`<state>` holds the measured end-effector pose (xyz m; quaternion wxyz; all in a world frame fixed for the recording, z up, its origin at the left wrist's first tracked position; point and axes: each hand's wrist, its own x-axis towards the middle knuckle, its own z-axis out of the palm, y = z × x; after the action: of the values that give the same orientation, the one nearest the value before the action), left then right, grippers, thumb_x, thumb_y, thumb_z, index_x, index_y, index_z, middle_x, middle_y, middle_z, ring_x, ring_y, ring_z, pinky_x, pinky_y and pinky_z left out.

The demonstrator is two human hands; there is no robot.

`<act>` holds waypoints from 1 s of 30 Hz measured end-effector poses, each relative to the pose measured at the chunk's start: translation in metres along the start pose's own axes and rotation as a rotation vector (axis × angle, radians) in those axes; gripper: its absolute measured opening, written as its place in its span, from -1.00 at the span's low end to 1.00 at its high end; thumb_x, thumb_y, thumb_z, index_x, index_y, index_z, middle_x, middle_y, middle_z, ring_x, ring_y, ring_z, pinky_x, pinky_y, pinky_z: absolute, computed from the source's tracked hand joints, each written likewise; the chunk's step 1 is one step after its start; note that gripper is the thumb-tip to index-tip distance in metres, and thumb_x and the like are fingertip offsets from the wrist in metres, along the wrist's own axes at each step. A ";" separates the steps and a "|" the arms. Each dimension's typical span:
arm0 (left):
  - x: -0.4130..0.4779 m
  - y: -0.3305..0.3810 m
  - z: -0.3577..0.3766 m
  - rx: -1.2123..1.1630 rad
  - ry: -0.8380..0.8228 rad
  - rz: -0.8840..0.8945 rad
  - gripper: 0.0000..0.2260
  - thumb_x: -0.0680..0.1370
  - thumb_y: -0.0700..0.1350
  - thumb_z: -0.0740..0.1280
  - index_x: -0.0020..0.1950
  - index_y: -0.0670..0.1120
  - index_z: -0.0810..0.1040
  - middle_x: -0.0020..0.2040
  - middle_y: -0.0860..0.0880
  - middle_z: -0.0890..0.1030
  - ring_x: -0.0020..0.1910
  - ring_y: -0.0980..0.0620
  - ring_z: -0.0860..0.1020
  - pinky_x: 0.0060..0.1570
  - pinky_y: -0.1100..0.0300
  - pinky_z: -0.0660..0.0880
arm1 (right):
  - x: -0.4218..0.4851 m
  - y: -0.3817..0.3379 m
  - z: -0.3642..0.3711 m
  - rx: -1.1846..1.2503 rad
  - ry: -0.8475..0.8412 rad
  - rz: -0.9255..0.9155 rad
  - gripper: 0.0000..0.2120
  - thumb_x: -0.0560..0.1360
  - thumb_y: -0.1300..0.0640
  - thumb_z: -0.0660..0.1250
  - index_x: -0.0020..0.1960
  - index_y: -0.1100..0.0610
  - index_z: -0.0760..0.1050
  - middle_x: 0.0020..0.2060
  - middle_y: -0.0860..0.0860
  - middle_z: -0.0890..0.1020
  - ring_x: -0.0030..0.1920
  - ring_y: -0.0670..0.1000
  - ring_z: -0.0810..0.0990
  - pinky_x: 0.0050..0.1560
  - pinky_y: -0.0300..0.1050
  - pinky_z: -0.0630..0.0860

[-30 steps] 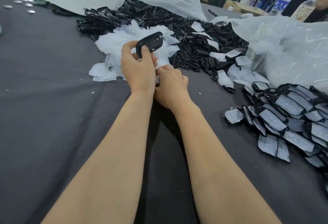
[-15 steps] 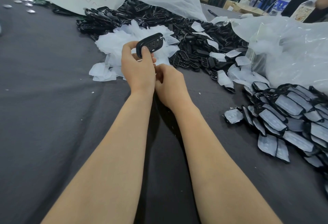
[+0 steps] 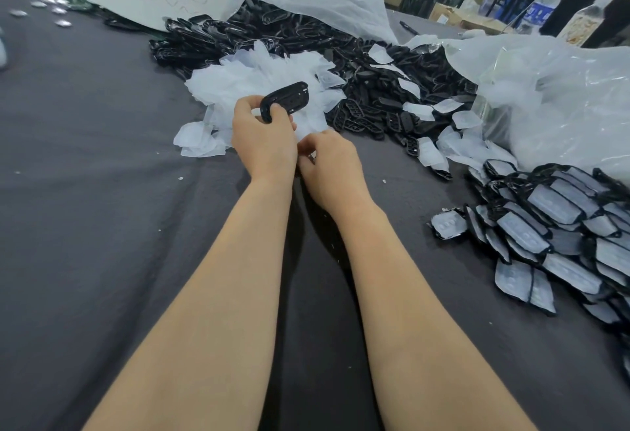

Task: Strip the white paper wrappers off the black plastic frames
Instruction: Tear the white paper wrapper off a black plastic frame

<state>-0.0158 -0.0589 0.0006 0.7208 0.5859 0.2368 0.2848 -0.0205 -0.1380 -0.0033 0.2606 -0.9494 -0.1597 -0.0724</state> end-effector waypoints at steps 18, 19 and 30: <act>-0.006 0.000 0.003 0.027 -0.038 0.055 -0.90 0.58 -0.20 0.22 -0.01 0.00 0.40 -0.31 0.03 0.57 -0.28 0.08 0.60 0.01 -0.01 0.58 | 0.007 0.020 -0.016 0.965 0.394 0.445 -0.69 0.49 0.40 0.09 -0.21 0.06 0.47 -0.35 -0.01 0.52 -0.49 -0.20 0.49 -0.38 -0.29 0.46; -0.006 0.000 0.003 0.038 -0.047 0.073 -0.91 0.58 -0.20 0.22 0.00 0.00 0.41 -0.30 0.02 0.57 -0.29 0.09 0.59 -0.01 0.01 0.58 | 0.007 0.022 -0.018 1.011 0.405 0.471 -0.68 0.50 0.40 0.08 -0.21 0.07 0.47 -0.35 0.00 0.52 -0.50 -0.20 0.49 -0.43 -0.32 0.44; -0.010 0.000 0.006 0.046 -0.103 0.154 -0.90 0.59 -0.18 0.24 0.00 0.03 0.42 -0.26 0.05 0.57 -0.26 0.14 0.60 -0.14 0.27 0.51 | 0.007 0.025 -0.021 1.056 0.417 0.418 -0.88 0.53 0.35 0.24 -0.02 0.15 0.41 -0.26 -0.01 0.49 -0.41 -0.16 0.45 -0.38 -0.36 0.46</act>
<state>-0.0191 -0.0698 0.0023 0.6943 0.6325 0.1601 0.3036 -0.0062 -0.1673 0.0038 0.7311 -0.6688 0.0702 -0.1151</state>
